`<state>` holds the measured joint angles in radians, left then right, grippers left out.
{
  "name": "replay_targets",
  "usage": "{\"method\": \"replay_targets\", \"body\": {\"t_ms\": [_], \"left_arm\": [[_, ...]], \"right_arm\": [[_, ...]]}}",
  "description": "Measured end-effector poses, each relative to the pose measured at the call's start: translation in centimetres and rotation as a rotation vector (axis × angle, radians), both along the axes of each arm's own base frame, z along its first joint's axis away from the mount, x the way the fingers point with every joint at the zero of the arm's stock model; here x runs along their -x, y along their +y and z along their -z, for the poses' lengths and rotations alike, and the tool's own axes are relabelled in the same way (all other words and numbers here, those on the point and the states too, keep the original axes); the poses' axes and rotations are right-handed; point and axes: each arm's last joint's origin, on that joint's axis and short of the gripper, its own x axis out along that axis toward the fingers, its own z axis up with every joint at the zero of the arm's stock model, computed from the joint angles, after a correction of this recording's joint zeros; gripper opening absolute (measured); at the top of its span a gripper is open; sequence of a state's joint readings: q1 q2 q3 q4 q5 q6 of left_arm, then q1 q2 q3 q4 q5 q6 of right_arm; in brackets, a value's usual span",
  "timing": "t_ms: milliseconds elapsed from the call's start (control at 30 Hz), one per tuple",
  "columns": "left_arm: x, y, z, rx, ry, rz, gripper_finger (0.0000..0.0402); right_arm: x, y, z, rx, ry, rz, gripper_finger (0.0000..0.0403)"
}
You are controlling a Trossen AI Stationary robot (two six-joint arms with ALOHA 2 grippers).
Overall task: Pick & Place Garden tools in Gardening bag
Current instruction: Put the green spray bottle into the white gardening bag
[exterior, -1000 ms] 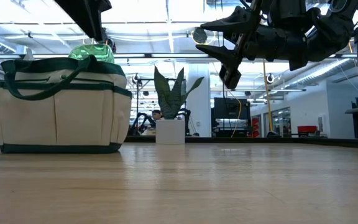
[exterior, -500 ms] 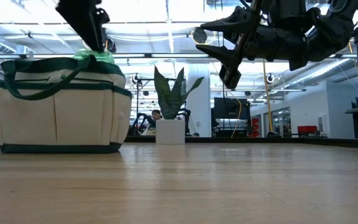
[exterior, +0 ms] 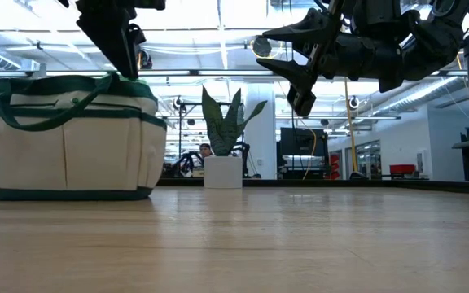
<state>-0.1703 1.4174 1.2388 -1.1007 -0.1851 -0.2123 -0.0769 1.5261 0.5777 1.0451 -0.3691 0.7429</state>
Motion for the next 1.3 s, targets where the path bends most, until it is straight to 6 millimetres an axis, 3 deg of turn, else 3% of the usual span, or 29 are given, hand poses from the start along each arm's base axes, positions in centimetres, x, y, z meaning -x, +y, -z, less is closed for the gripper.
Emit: {"method": "replay_targets", "body": {"t_ms": [767, 1100, 1300], "left_arm": [[2.2, -1.3, -0.6, 0.018, 0.072, -0.044, 0.0145], [2.5, -1.2, -3.9, 0.035, 0.047, -0.061, 0.0145], [3.5, -1.1, -3.9, 0.049, 0.144, -0.161, 0.0145]], "right_arm": [[0.0, 0.0, 0.0, 0.0, 0.003, 0.0, 0.0155], [0.0, 0.0, 0.0, 0.0, 0.004, 0.0, 0.0155], [0.0, 0.0, 0.0, -0.001, 0.004, 0.0, 0.0155]]}}
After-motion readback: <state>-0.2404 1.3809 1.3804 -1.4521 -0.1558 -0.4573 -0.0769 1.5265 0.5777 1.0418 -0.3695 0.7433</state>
